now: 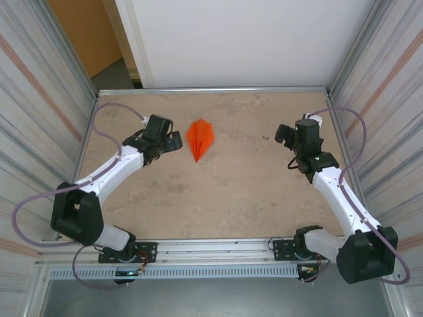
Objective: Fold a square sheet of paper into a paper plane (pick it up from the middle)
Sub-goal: Move a paper plane to the center of the table, then reset both arms
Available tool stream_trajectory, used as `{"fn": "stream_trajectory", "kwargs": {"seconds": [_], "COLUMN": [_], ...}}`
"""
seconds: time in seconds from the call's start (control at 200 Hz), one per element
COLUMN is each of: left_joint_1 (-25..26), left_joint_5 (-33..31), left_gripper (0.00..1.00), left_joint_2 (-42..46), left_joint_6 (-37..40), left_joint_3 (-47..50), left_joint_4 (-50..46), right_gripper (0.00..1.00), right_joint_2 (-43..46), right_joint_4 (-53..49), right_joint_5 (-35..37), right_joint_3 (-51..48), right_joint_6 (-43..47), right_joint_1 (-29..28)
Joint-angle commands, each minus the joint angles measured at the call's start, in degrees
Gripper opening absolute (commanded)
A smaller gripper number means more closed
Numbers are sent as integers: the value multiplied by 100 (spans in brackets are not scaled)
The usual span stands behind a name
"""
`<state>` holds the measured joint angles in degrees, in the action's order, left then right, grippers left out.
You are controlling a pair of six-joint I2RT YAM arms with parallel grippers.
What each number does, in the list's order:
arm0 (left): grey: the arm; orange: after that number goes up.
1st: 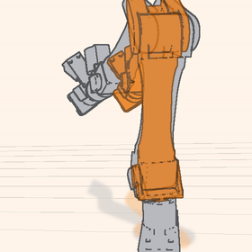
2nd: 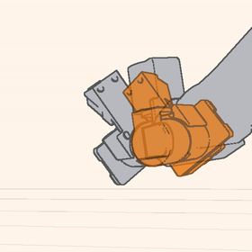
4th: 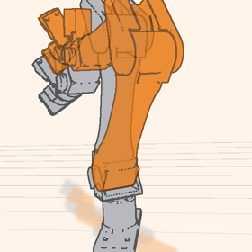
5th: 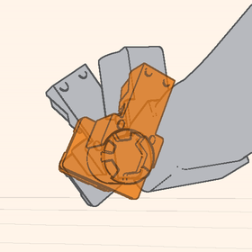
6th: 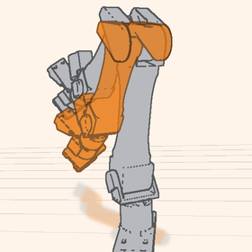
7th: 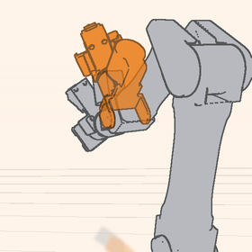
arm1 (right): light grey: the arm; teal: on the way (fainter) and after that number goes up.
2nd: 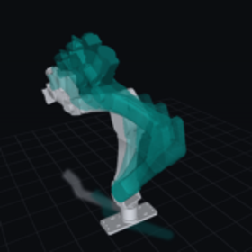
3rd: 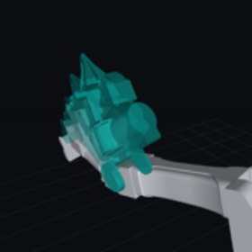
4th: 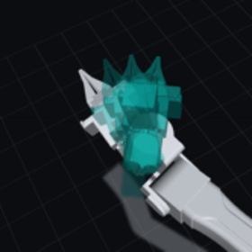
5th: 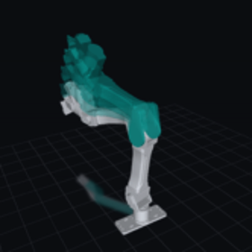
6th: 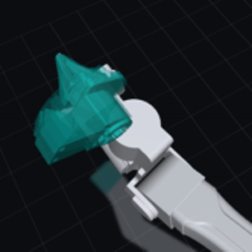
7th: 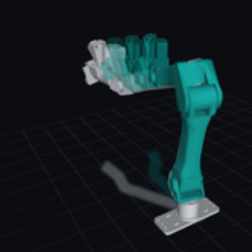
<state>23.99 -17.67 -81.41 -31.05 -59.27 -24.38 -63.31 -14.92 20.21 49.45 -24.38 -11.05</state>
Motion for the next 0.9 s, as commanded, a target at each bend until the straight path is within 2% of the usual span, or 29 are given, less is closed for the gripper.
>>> {"fn": "stream_trajectory", "kwargs": {"seconds": [0.0,0.12,0.236,0.371,0.576,0.677,0.777,0.892], "left_joint_1": [-266,-871,-1631,-2150,-2186,-2196,-2203,-2258], "left_joint_5": [-706,-766,-462,-40,408,555,832,1390], "left_gripper": [99,99,99,99,99,99,99,99], "left_joint_2": [669,1266,1540,1711,1790,1662,1421,977], "left_joint_6": [325,489,569,944,2276,2622,2911,3207], "left_joint_3": [763,1525,2078,2490,3070,3526,3785,3928], "left_joint_4": [586,805,1116,1711,3397,4443,5182,5944], "right_gripper": [99,99,99,99,99,99,99,99], "right_joint_2": [-104,-330,-641,-1011,-1599,-1667,-1633,-1767], "right_joint_4": [526,1072,1354,2376,3635,4120,4418,5327], "right_joint_5": [797,554,-81,-206,-588,-804,-1429,-2072], "right_joint_3": [-305,-702,-929,-1338,-1599,-1789,-2028,-2530], "right_joint_6": [536,674,542,986,1544,1738,1681,1492], "right_joint_1": [160,548,1004,1065,1073,1113,1350,1724]}}
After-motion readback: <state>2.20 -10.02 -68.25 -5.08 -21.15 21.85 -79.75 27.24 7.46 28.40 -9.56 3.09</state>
